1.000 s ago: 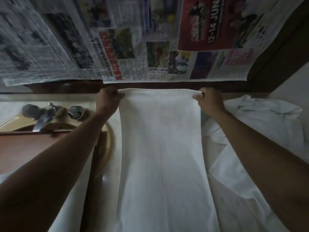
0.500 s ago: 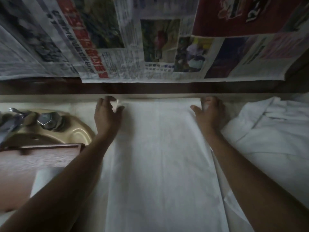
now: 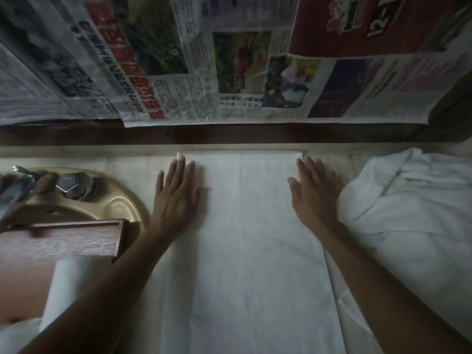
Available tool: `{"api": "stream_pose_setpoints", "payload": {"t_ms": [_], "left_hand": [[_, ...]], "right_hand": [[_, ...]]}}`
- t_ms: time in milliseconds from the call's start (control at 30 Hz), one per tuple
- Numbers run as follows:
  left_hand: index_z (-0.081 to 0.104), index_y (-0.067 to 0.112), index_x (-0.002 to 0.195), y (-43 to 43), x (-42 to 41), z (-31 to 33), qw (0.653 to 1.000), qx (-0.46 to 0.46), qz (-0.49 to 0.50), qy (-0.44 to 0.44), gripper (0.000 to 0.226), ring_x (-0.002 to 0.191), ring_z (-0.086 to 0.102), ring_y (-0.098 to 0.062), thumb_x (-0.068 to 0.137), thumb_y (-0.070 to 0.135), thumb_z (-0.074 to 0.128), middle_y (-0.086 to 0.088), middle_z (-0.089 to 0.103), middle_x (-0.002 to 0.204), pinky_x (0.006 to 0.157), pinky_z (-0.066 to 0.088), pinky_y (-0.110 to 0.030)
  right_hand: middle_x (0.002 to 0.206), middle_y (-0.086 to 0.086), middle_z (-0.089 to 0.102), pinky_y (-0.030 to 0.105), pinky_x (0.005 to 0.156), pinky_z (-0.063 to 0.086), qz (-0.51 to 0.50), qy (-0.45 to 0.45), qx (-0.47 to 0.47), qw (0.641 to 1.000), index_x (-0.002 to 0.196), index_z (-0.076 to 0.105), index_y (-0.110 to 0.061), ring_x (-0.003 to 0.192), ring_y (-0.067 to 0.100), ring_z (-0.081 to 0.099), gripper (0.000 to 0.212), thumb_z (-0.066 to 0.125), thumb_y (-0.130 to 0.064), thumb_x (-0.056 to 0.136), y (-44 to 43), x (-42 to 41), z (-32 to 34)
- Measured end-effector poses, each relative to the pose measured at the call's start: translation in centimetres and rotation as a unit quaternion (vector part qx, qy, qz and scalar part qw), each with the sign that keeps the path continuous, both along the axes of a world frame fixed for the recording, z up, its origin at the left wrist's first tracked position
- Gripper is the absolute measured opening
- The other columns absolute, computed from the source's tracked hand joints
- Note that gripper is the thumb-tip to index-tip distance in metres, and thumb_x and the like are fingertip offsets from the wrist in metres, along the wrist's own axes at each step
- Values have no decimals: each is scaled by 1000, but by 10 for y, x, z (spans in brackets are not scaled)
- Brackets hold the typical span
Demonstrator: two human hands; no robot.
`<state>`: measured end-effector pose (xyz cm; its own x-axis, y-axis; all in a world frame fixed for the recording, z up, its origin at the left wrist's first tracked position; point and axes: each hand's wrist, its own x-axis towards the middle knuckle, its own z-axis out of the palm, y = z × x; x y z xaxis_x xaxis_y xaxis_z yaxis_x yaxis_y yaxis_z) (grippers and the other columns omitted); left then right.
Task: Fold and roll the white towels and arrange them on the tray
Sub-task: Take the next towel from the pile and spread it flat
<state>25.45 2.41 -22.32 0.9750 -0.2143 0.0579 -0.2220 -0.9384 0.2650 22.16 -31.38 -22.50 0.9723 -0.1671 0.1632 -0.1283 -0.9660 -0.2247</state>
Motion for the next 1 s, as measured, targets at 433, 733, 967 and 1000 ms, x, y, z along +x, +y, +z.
{"api": "stream_pose_setpoints", "payload": {"t_ms": [433, 733, 967, 1000], "left_hand": [[15, 17, 165, -9, -103, 0, 997, -73, -6, 0, 62, 160, 3, -22, 108, 39, 25, -8, 7, 172, 128, 11, -53], [34, 13, 160, -7, -184, -16, 996, -50, -59, -41, 59, 157, 21, -24, 106, 36, 39, -6, 25, 169, 123, 25, -54], [29, 6, 160, -45, -259, -5, 992, -118, -49, -10, 60, 158, 16, -29, 104, 27, 35, -12, 19, 170, 125, 17, -56], [28, 8, 161, -55, -275, -7, 990, -122, -66, 9, 60, 158, 15, -27, 105, 28, 33, -9, 18, 171, 125, 17, -55]], "right_hand": [[161, 20, 38, 56, 118, 32, 16, -60, -11, 998, 152, 46, -4, 150, 36, 33, 54, 43, -32, 106, 20, -104, -2], [167, 9, 30, 57, 122, 22, 63, -8, -44, 997, 156, 43, -14, 155, 27, 25, 55, 40, -37, 106, 22, -189, -11], [167, 14, 27, 59, 121, 23, 82, -5, 21, 996, 157, 40, -11, 155, 34, 23, 57, 43, -33, 104, 81, -251, 5], [167, 12, 27, 59, 121, 22, 116, 4, 19, 993, 156, 41, -14, 156, 31, 21, 55, 44, -32, 104, 95, -266, 2]]}}
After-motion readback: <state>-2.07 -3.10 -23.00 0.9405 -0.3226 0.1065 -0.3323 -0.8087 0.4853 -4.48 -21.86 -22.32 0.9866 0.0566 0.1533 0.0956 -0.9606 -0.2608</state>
